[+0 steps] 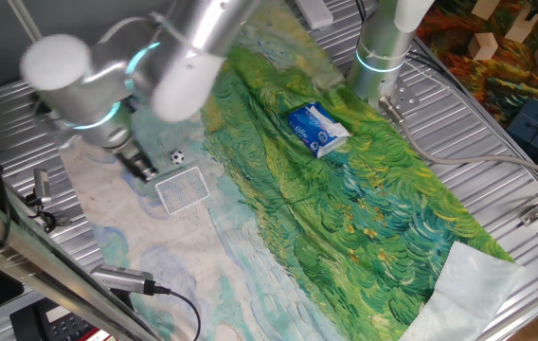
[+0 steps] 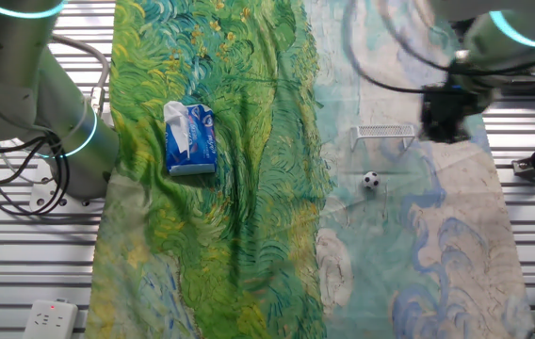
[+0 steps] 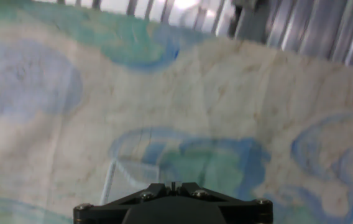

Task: Push the soccer ball into the goal

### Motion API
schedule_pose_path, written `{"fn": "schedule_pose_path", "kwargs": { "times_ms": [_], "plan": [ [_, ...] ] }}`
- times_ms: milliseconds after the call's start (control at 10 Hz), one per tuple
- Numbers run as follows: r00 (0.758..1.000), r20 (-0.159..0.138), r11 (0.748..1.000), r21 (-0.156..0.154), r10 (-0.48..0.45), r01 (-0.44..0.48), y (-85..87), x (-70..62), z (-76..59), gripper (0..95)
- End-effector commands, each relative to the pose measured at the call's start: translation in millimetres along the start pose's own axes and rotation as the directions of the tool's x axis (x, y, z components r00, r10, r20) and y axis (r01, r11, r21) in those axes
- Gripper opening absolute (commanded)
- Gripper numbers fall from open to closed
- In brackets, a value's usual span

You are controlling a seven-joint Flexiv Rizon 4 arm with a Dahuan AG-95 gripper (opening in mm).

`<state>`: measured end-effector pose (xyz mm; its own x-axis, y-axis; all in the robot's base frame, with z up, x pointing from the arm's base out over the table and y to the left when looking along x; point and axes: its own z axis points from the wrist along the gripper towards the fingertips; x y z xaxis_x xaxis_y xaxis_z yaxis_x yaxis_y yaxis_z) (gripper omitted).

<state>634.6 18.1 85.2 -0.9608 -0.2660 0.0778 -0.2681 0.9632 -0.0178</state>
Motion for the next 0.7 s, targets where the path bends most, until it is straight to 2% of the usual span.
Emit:
{"fn": "schedule_pose_path", "kwargs": {
  "times_ms": [100,200,300,500,700],
  "plan": [
    [1.0,0.009,1.0,-0.024,0.021,-0.02,1.4,-10.3,2.0,0.0],
    [0.998,0.017,0.997,-0.045,0.064,-0.063,9.2,-20.9,1.1,0.0],
    [0.995,0.015,0.995,-0.048,0.094,-0.093,19.7,-31.2,-0.9,0.0],
    [0.988,0.018,0.987,-0.048,0.154,-0.153,45.6,-60.9,-1.1,0.0],
    [0.983,0.025,0.982,-0.049,0.184,-0.183,60.9,-81.7,-5.3,0.0]
  ]
}}
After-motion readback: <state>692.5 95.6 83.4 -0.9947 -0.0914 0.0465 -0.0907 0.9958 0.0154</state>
